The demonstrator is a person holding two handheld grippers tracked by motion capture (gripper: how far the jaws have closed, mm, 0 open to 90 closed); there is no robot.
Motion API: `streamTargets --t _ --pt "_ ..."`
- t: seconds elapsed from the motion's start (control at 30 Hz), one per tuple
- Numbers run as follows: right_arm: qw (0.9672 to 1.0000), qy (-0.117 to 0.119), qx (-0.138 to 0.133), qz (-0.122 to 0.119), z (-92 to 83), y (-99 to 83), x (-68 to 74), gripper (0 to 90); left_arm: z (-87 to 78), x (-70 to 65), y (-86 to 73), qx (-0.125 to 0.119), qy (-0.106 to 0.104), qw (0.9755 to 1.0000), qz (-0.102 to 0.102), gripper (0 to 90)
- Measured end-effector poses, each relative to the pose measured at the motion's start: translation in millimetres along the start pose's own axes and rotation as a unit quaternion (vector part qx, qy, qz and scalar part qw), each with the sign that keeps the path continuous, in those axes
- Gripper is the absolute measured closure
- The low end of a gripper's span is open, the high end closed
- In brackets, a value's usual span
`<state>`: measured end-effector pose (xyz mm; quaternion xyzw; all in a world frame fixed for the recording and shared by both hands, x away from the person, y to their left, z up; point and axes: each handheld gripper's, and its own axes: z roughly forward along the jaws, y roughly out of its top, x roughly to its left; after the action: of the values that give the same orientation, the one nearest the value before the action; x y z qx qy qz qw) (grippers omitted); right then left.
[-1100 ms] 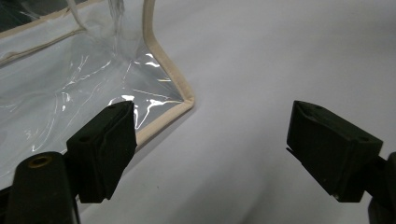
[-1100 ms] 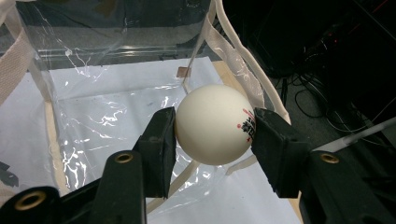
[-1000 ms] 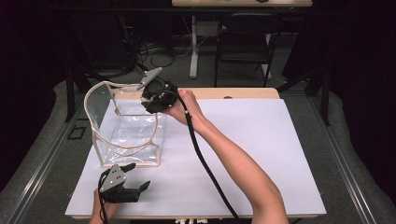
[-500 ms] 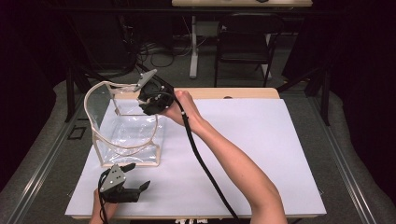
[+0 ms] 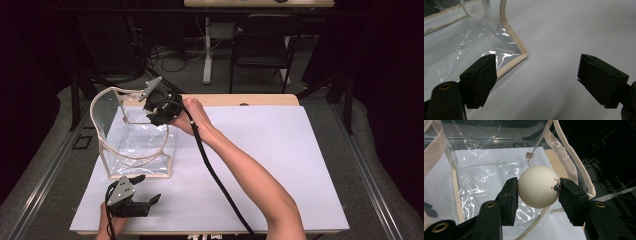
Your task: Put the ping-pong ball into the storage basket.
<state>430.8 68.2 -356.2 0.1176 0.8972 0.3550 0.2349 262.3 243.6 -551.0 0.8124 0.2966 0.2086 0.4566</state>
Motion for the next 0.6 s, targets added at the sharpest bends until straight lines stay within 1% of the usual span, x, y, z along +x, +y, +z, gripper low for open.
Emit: streamTargets --t 0.47,0.6 --pt "0.9999 0.009 0.010 -0.010 6.5 5.4 6.3 50.5 -0.2 0.0 0.1 0.000 0.000 1.0000 0.000 16.3" --pt "0.9997 0.012 0.017 -0.012 9.1 6.4 7.8 50.5 -0.1 0.1 0.0 -0.001 0.000 1.0000 -0.001 16.3"
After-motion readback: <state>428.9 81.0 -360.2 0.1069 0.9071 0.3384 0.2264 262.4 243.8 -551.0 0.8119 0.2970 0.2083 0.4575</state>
